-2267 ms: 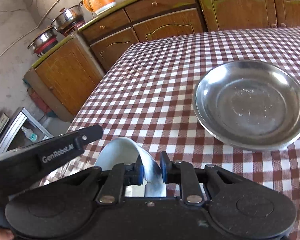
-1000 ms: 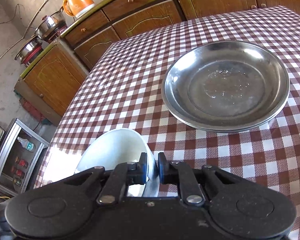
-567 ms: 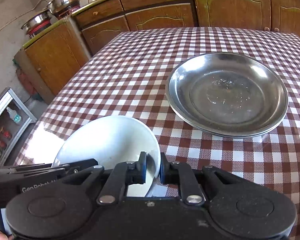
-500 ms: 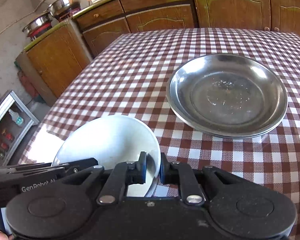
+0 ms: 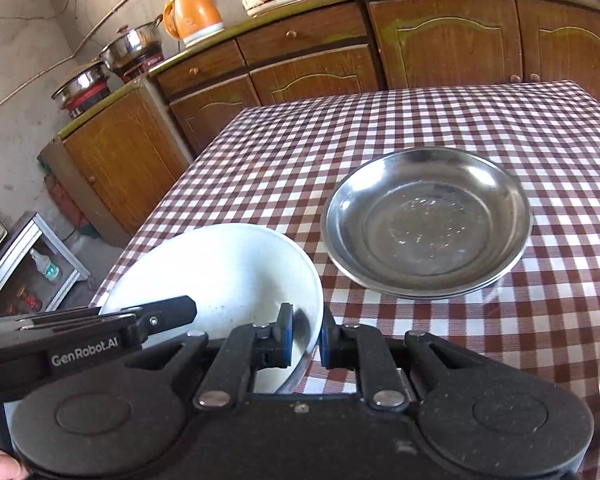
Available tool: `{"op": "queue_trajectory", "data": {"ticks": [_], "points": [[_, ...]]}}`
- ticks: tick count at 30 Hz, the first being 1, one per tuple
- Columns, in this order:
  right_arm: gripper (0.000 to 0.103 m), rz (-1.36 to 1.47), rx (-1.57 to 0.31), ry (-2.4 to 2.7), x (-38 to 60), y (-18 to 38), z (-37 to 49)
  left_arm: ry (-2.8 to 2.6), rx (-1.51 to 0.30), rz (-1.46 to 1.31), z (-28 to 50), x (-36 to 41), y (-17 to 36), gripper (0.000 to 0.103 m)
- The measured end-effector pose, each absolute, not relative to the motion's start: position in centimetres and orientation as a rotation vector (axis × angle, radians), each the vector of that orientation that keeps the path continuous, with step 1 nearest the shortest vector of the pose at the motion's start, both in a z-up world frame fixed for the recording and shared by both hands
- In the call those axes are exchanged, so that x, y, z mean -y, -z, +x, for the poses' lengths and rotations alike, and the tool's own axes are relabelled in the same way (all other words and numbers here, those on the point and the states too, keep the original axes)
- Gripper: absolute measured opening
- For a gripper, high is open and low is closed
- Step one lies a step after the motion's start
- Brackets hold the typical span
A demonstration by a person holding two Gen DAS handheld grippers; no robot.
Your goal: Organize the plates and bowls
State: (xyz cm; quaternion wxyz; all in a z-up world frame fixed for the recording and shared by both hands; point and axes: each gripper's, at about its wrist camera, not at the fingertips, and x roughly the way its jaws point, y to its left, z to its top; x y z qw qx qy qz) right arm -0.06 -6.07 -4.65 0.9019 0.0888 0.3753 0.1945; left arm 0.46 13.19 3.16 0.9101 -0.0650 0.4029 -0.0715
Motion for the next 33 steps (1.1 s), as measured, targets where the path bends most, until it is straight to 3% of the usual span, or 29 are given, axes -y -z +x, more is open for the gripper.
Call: {"op": "queue_trajectory", "data": {"ticks": [33], "points": [[0.017, 0.29, -0.72, -0.255, 13.2, 3.0, -4.5, 0.291, -0.802, -0.05, 1.3, -4.5, -2.8, 0.016]]}}
